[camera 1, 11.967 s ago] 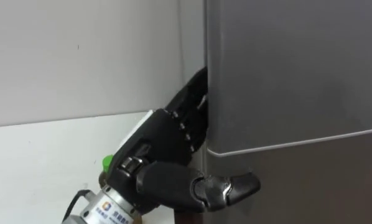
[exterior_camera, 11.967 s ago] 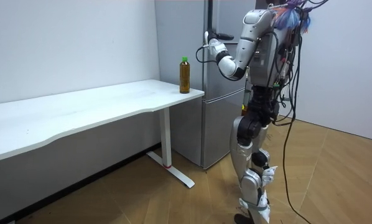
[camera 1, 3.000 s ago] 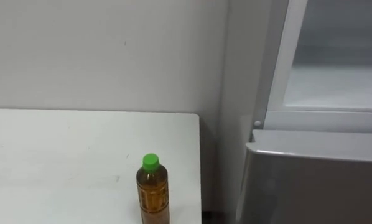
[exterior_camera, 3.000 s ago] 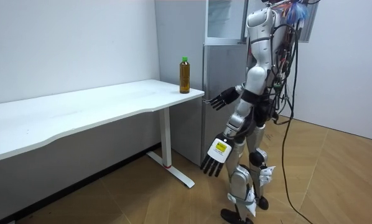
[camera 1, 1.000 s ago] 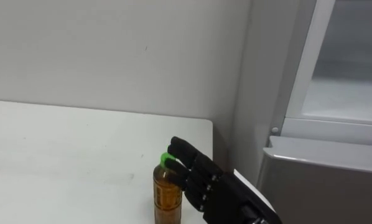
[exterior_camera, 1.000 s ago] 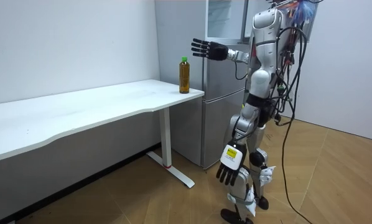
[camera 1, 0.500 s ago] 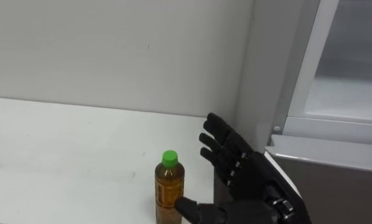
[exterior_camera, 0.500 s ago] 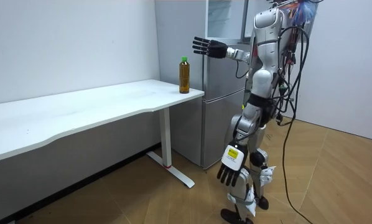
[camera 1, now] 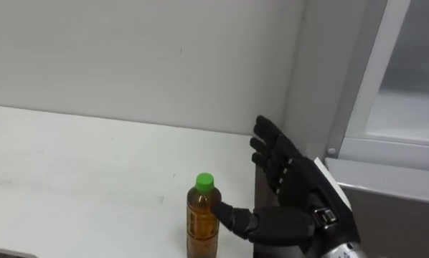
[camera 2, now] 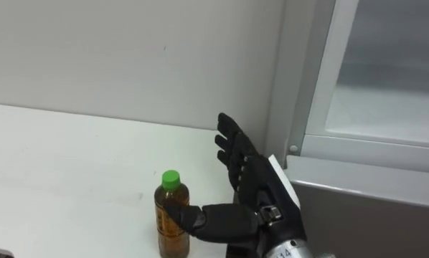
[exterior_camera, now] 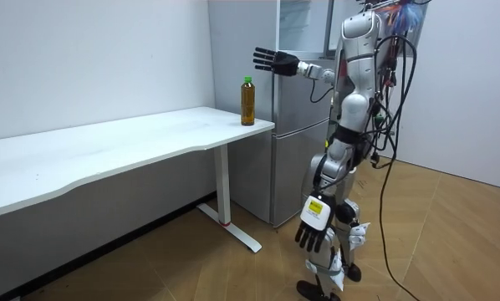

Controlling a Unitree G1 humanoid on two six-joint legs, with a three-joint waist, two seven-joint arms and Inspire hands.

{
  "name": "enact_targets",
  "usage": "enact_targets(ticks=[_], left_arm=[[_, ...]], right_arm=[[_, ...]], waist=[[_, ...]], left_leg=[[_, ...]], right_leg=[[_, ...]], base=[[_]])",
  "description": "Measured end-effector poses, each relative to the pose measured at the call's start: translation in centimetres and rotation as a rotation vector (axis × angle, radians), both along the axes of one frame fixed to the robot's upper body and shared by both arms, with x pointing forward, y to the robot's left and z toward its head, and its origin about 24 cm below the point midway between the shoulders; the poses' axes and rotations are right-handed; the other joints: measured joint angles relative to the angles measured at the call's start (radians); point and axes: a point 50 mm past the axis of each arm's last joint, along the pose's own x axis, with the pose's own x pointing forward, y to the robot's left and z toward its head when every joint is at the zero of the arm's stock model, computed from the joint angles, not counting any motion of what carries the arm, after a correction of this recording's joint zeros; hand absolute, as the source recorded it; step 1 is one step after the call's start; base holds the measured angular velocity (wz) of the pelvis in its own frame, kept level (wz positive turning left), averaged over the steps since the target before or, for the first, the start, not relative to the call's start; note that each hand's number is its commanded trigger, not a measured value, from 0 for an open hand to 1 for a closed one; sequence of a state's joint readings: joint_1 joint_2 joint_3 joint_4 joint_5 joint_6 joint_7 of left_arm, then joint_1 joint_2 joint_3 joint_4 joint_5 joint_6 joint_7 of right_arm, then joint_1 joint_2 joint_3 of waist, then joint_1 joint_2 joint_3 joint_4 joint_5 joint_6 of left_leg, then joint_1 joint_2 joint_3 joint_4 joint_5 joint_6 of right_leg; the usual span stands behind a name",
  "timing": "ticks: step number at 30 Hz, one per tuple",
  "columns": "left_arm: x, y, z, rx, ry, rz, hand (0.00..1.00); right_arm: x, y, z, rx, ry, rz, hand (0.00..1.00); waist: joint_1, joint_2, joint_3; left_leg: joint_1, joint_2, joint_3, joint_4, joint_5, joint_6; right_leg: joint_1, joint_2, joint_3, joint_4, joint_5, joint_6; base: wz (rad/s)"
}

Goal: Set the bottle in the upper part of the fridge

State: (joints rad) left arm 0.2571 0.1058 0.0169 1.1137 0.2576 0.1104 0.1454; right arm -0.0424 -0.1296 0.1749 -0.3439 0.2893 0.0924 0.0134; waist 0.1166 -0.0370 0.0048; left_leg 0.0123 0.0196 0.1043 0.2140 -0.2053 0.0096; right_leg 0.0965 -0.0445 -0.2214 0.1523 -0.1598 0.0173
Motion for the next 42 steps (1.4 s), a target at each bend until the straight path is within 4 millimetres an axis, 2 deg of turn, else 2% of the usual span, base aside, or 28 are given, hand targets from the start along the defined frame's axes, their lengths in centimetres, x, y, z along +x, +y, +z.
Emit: enact_targets(ticks=[4,13,24,29,33,42], left_arm=[[0.3,0.0,0.0,0.0,-0.007,-0.002,0.0],[1.0,0.0,0.1,-0.018,-0.016,-0.025,0.0],[0.9,0.0,0.1,-0.015,0.0,-0.021,0.0],[0.9,0.0,0.1,-0.015,0.0,-0.021,0.0],[0.9,0.0,0.0,-0.016,0.001,-0.021,0.0],[1.2,-0.3,0.0,-0.023,-0.005,-0.02,0.0]], right_arm=[[0.6,-0.1,-1.2,-0.034,0.044,-0.022,0.0],[1.4,-0.2,-2.4,-0.075,0.085,-0.053,0.0],[1.5,0.1,-3.1,-0.05,0.124,-0.057,0.0],[1.6,0.0,-3.3,-0.043,0.139,-0.072,0.0],[1.8,-0.3,-4.4,-0.051,0.187,-0.096,0.0],[2.3,-0.1,-5.1,-0.065,0.215,-0.092,0.0]], waist=[[0.0,0.001,0.0004],[0.001,0.004,0.0012],[0.003,0.008,0.0023],[0.015,0.007,0.0016],[0.028,0.006,0.0013],[0.03,0.022,0.0009]], left_leg=[[-0.004,-0.001,-0.01,0.006,0.0,0.0],[-0.02,-0.002,-0.025,0.023,0.0,0.0],[-0.021,-0.003,-0.026,0.024,0.0,0.0],[-0.02,-0.002,-0.026,0.024,0.0,0.0],[-0.021,-0.002,-0.027,0.025,0.0,0.0],[-0.021,-0.003,-0.027,0.025,0.0,0.0]], right_leg=[[0.003,0.0,0.0,0.0,0.0,0.0],[0.002,0.0,-0.002,0.001,0.0,0.0],[0.001,0.0,-0.005,0.001,0.0,0.0],[0.0,0.0,-0.006,0.001,0.0,0.0],[0.0,0.0,-0.007,0.001,0.0,0.0],[-0.001,0.0,-0.007,0.001,0.0,0.0]], base=[[0.07],[0.05],[0.0],[0.0],[0.0],[0.0]])
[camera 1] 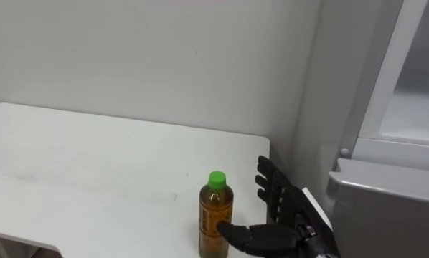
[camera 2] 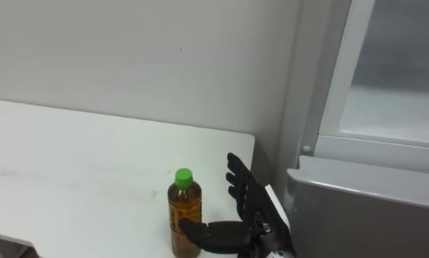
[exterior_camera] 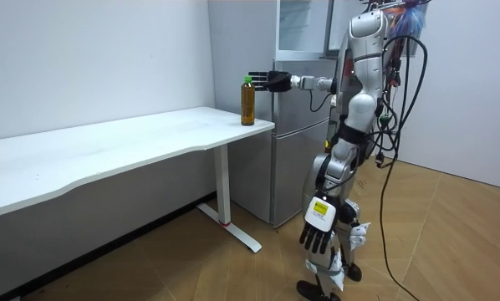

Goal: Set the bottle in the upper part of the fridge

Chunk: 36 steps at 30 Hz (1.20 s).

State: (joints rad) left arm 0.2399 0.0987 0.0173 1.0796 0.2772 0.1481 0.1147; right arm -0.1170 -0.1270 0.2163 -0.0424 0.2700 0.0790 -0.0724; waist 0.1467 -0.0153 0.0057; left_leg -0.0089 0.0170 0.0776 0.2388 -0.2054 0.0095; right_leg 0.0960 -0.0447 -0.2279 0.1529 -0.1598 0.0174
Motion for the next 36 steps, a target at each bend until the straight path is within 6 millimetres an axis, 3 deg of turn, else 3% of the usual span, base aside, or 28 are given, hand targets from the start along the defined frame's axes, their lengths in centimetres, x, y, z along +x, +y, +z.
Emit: enact_targets(ticks=[13,18,25,36], left_arm=[[0.4,0.1,0.2,0.013,-0.029,-0.002,0.0],[0.2,0.1,0.2,0.014,-0.023,-0.001,0.0],[0.4,0.1,0.2,0.015,-0.025,-0.001,0.0],[0.5,0.2,0.2,0.029,-0.008,-0.035,0.0]], right_arm=[[1.0,-0.4,-2.3,-0.038,0.098,-0.038,0.0],[1.4,-0.5,-2.2,-0.029,0.102,-0.061,0.0],[2.7,-0.7,-2.3,-0.031,0.127,-0.077,0.0],[2.8,-0.8,-2.3,-0.035,0.127,-0.084,0.0]], waist=[[0.012,-0.008,-0.0012],[0.022,-0.025,0.0058],[0.023,-0.034,0.0022],[0.035,-0.035,0.0045]], left_leg=[[0.002,-0.011,-0.009,-0.008,0.004,0.006],[0.001,-0.011,-0.012,-0.007,0.005,0.006],[-0.001,-0.013,-0.024,-0.005,0.004,0.006],[-0.005,-0.014,-0.033,-0.005,0.005,0.005]], right_leg=[[0.005,-0.009,-0.019,0.0,-0.001,0.002],[0.006,-0.009,-0.023,0.0,-0.001,0.002],[0.01,-0.01,-0.031,0.0,-0.001,0.002],[0.01,-0.011,-0.048,-0.001,-0.002,0.004]], base=[[0.02],[0.0],[0.03],[0.03]])
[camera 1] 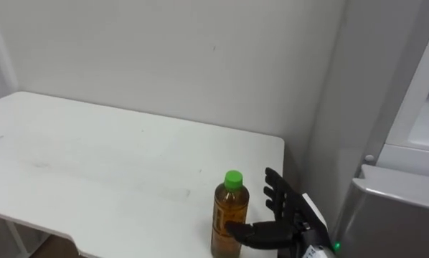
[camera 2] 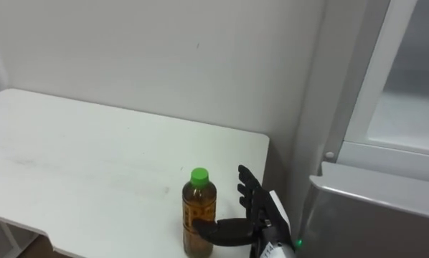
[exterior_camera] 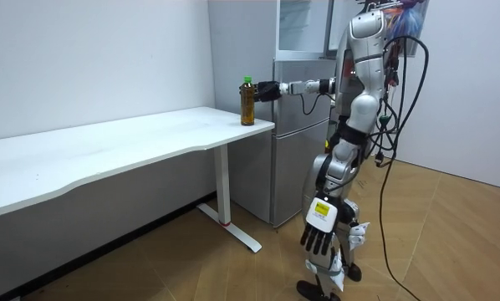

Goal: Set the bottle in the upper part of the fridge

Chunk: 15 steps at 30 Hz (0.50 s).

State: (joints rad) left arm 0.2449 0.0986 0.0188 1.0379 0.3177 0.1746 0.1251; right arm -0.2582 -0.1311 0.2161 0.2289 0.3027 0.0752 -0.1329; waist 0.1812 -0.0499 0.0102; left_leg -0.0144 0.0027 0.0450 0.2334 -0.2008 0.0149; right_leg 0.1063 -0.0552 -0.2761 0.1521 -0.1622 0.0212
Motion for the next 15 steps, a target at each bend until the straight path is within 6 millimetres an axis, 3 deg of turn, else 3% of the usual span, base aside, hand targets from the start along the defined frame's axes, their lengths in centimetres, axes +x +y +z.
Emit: enact_targets(ticks=[5,9,15], left_arm=[[0.08,-0.01,0.0,-0.002,-0.001,-0.001,0.0],[0.01,-0.03,-0.02,-0.005,0.004,-0.001,0.0],[-0.02,-0.09,-0.04,-0.019,0.013,-0.001,0.0]], right_arm=[[0.0,-0.01,0.01,-0.003,-0.001,-0.001,0.0],[0.14,0.03,0.19,-0.004,-0.007,-0.004,0.0],[0.34,0.19,0.51,-0.037,-0.026,0.0,0.0]], waist=[[0.015,0.0,0.0004],[0.02,-0.001,0.0063],[0.021,-0.002,0.0059]], left_leg=[[0.001,0.0,-0.003,-0.002,0.0,0.0],[-0.003,0.0,-0.004,-0.002,0.0,0.0],[-0.009,0.0,-0.004,-0.001,0.0,0.0]], right_leg=[[0.0,0.0,0.0,0.0,0.0,0.0],[-0.003,0.0,0.0,0.0,0.0,0.0],[-0.007,0.0,-0.001,-0.001,0.0,0.0]], base=[[0.0],[0.0],[0.0]])
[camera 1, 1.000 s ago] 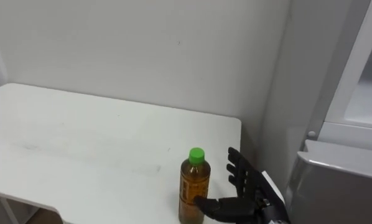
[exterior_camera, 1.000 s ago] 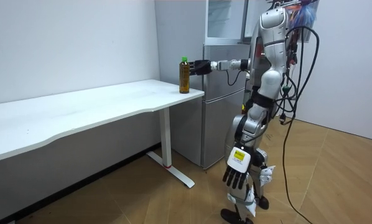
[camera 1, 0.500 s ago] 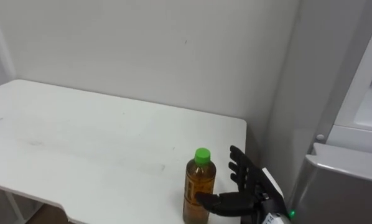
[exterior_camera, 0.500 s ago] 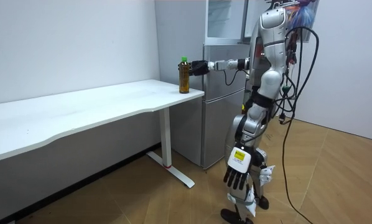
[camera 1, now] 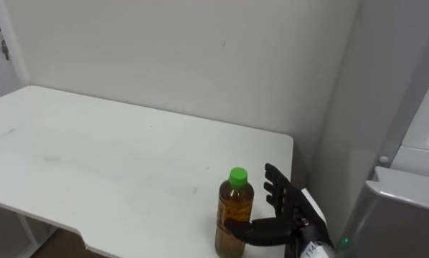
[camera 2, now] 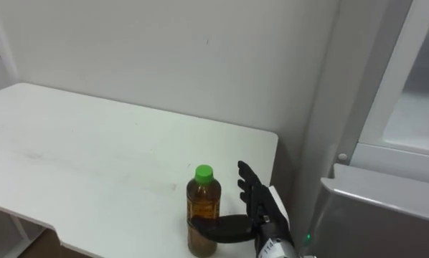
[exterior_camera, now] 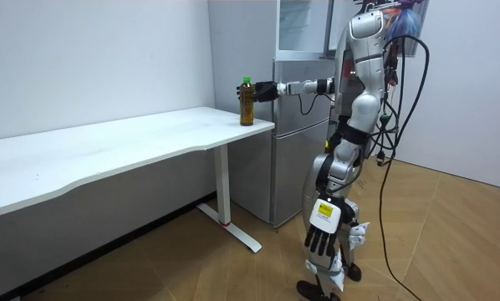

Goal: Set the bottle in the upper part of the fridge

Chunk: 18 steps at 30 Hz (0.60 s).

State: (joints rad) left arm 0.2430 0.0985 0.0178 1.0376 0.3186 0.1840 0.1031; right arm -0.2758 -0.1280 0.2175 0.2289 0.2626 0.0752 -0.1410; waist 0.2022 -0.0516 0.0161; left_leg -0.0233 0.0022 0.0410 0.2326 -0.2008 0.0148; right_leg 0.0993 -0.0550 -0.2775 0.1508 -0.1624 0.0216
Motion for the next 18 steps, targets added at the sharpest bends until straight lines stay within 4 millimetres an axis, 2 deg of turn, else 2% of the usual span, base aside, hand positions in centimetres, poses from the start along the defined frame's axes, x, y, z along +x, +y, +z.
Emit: enact_targets(ticks=[9,18], left_arm=[[0.82,0.02,0.03,0.001,-0.015,-0.004,0.0],[0.64,0.11,0.04,-0.002,-0.006,0.007,0.0]], right_arm=[[-0.04,0.25,-0.12,0.004,0.006,0.007,0.0],[-0.06,0.36,-0.21,-0.018,0.012,0.014,0.0]], waist=[[0.012,-0.002,-0.0011],[0.034,-0.011,-0.0052]], left_leg=[[-0.001,0.0,-0.001,0.0,0.0,0.0],[-0.002,0.0,-0.003,0.001,0.0,0.0]], right_leg=[[-0.001,0.0,0.0,0.0,0.0,0.0],[0.001,0.0,-0.001,0.0,0.0,0.0]], base=[[0.0],[0.0]])
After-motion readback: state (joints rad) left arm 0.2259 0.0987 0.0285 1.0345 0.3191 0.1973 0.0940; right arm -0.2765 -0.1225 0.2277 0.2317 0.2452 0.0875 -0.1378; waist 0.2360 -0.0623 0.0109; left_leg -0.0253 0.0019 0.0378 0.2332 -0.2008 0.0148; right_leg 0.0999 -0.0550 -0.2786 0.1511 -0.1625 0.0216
